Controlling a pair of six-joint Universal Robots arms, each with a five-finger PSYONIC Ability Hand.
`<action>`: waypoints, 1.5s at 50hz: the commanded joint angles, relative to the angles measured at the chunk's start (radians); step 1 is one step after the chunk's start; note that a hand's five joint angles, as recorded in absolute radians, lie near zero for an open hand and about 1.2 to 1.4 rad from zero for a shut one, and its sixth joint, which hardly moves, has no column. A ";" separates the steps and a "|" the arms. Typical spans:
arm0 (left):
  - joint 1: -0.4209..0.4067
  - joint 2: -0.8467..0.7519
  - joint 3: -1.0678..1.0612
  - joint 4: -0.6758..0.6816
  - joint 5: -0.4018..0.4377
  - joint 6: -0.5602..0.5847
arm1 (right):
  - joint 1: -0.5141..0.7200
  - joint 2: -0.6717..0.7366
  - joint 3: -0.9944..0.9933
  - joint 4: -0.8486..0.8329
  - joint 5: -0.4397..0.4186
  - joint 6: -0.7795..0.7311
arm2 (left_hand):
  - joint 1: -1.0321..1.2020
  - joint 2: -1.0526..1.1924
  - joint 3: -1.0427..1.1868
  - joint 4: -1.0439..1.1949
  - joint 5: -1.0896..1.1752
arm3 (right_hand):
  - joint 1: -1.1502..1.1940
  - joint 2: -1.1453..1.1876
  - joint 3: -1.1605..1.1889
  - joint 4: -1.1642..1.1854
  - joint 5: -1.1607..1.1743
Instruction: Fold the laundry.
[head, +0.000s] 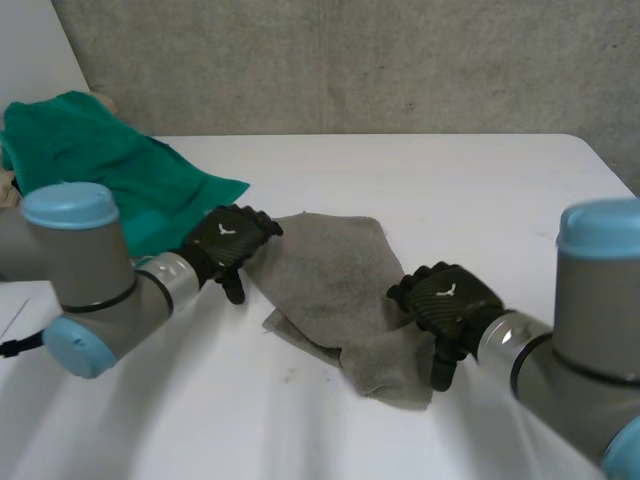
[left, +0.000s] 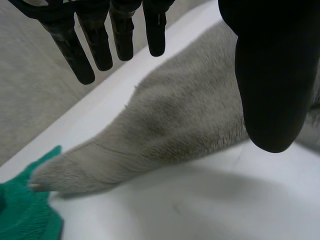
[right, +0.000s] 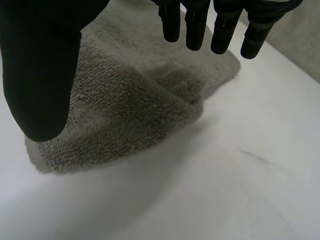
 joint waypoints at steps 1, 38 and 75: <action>-0.038 -0.128 0.124 0.004 0.043 0.021 | 0.023 0.045 0.083 -0.221 0.025 0.002 | 0.158 0.161 0.164 0.162 0.164 | -0.056 -0.042 -0.039 -0.036 -0.048; -0.127 0.412 0.120 -0.096 -0.108 -0.141 | -0.059 -0.214 -0.345 0.048 0.047 -0.125 | 1.130 1.133 1.136 1.133 1.135 | 1.166 1.180 1.183 1.186 1.174; -0.127 0.043 0.148 -0.025 -0.351 -0.040 | -0.205 0.063 -0.367 0.110 0.067 -0.019 | 0.150 0.152 0.155 0.153 0.155 | -0.056 -0.042 -0.039 -0.036 -0.048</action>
